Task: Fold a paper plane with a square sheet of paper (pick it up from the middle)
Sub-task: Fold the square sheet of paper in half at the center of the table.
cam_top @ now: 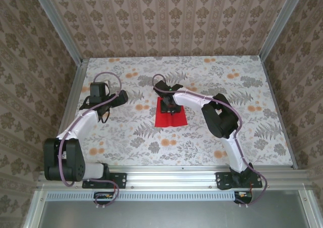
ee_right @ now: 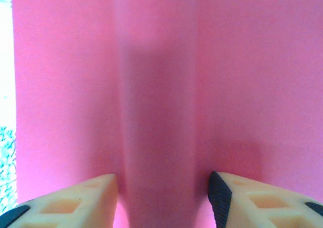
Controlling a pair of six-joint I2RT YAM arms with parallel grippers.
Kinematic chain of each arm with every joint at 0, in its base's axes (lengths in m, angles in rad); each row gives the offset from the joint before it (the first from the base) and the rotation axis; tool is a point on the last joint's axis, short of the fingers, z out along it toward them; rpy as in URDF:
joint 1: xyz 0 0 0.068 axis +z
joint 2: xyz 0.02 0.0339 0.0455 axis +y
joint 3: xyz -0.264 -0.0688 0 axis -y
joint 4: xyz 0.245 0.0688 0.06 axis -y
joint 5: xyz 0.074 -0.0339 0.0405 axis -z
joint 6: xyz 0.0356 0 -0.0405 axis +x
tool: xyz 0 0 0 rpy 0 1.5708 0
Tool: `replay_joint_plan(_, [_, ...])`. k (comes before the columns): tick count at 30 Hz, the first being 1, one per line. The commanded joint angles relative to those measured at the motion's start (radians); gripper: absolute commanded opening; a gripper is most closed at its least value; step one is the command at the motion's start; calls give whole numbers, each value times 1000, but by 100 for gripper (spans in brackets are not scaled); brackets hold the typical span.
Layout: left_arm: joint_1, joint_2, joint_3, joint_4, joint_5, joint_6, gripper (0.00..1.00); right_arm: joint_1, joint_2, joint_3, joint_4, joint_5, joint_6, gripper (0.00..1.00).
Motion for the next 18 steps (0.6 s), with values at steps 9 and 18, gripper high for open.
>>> replay_joint_plan(9, [-55, 7, -57, 51, 195, -155, 91, -41, -284, -280, 382, -437, 50, 27])
replay_joint_plan(18, [-182, 74, -118, 190, 290, -247, 82, -152, -335, -539, 649, -684, 131, 28])
